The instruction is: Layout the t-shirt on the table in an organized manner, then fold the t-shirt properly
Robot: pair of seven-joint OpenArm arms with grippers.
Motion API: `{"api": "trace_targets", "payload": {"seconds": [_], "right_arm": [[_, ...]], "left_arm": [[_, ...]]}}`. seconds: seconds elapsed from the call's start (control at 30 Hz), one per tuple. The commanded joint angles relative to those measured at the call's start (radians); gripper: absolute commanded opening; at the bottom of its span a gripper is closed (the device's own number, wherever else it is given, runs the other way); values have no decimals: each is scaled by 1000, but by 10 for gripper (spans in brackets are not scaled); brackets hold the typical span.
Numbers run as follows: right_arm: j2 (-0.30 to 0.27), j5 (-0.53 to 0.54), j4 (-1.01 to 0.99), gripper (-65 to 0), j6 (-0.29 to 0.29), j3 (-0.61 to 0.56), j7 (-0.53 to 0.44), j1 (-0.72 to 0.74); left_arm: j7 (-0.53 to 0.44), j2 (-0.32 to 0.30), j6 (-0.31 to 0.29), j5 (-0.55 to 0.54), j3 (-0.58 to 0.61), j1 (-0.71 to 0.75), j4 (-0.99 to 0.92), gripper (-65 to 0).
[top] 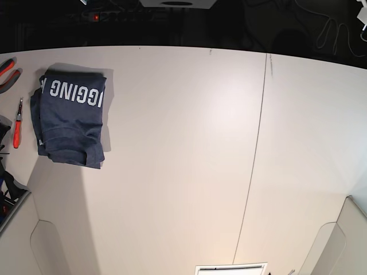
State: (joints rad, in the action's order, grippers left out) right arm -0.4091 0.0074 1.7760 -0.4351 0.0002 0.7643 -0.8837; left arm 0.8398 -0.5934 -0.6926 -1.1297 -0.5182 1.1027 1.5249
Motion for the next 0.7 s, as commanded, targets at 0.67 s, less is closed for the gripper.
{"api": "trace_targets", "payload": {"seconds": [0.67], "right_arm": [[159, 72, -1415, -650, 124, -41, -829, 792]], "left_arm": [[-941, 303, 367, 861, 775, -829, -1056, -650]]}}
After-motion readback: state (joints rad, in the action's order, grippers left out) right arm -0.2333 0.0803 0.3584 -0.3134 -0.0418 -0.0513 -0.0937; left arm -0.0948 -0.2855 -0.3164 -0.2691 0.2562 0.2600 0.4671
